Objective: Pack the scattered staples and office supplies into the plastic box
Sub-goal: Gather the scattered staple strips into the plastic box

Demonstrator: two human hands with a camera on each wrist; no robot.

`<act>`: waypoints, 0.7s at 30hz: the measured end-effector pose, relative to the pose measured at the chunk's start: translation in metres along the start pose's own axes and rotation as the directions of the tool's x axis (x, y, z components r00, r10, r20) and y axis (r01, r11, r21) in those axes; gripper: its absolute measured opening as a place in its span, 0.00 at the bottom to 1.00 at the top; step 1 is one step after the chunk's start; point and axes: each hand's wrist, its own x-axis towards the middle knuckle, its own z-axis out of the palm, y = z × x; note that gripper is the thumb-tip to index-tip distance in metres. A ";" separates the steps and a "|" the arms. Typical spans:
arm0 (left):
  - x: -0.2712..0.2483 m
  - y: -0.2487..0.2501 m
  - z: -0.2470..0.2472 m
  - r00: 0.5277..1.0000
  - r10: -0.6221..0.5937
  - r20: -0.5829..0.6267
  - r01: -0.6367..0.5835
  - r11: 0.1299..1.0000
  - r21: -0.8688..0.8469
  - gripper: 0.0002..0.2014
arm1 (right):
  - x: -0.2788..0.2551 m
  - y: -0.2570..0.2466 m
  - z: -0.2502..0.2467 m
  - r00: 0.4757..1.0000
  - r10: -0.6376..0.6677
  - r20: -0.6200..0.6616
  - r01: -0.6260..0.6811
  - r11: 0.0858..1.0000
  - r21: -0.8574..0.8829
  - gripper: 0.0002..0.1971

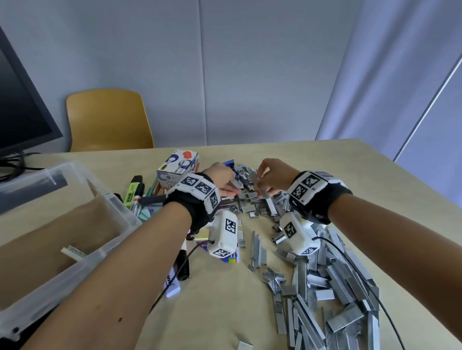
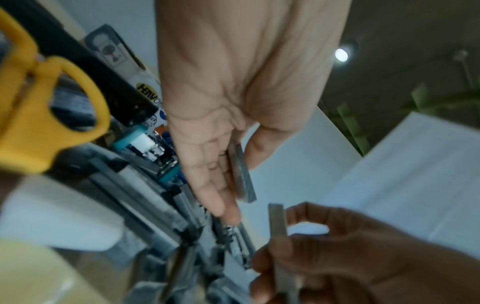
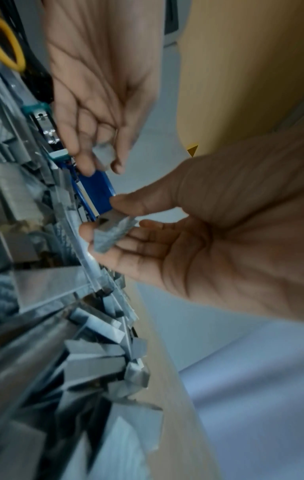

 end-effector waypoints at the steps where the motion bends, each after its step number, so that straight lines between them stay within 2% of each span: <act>1: -0.002 0.002 -0.002 1.000 -0.003 0.005 0.004 0.996 -0.093 0.07 | 0.002 0.001 0.000 1.000 0.009 0.023 -0.010 1.000 0.008 0.15; 3: 0.001 0.005 -0.007 1.000 -0.025 -0.018 0.021 0.979 -0.201 0.09 | 0.003 -0.001 0.002 0.997 -0.006 0.071 0.009 0.999 -0.048 0.11; 4: 0.001 0.008 -0.009 0.999 -0.045 -0.021 0.040 0.981 -0.187 0.11 | 0.003 -0.004 0.003 0.998 -0.030 0.062 0.040 0.987 -0.156 0.07; 5: 0.003 0.009 -0.010 0.997 -0.061 -0.044 0.056 0.992 -0.116 0.12 | 0.003 -0.007 0.005 0.997 -0.060 0.043 0.070 0.952 -0.297 0.07; 7: 0.008 0.008 -0.010 0.997 0.011 -0.072 0.006 0.971 0.238 0.14 | 0.003 -0.011 0.010 0.996 -0.078 0.037 0.086 0.859 -0.504 0.09; 8: 0.010 0.005 -0.009 0.996 0.065 -0.053 -0.034 0.891 0.453 0.15 | 0.005 -0.011 0.012 0.996 -0.066 0.061 0.089 0.826 -0.556 0.09; 9: 0.010 0.002 -0.008 0.994 0.108 -0.031 -0.060 0.745 0.664 0.15 | 0.008 -0.010 0.015 0.994 -0.069 0.089 0.110 0.784 -0.611 0.11; 10: 0.010 -0.003 -0.006 0.990 0.139 -0.006 -0.072 0.544 0.836 0.14 | 0.008 -0.009 0.017 0.991 -0.070 0.118 0.130 0.746 -0.653 0.13; 11: 0.009 -0.006 -0.005 0.988 0.152 0.016 -0.070 0.360 0.930 0.11 | 0.009 -0.008 0.019 0.986 -0.076 0.147 0.156 0.721 -0.675 0.15; 12: 0.008 -0.008 -0.004 0.985 0.166 0.042 -0.080 0.231 0.970 0.09 | 0.009 -0.007 0.020 0.982 -0.077 0.171 0.175 0.709 -0.684 0.16; 13: 0.007 -0.008 -0.003 0.986 0.155 0.065 -0.090 0.158 0.983 0.09 | 0.010 -0.006 0.021 0.980 -0.067 0.186 0.179 0.698 -0.694 0.17; 15: 0.006 -0.005 -0.002 0.992 0.098 0.076 -0.084 0.078 0.993 0.08 | 0.011 -0.006 0.023 0.978 -0.049 0.205 0.185 0.667 -0.722 0.16; 18: 0.019 -0.005 -0.001 0.998 0.019 0.068 -0.069 0.042 0.997 0.13 | 0.012 -0.007 0.025 0.977 -0.077 0.199 0.202 0.637 -0.744 0.04; 21: 0.015 -0.010 0.000 0.996 0.008 0.090 -0.090 0.079 0.993 0.13 | 0.010 -0.008 0.022 0.974 -0.126 0.190 0.227 0.633 -0.741 0.04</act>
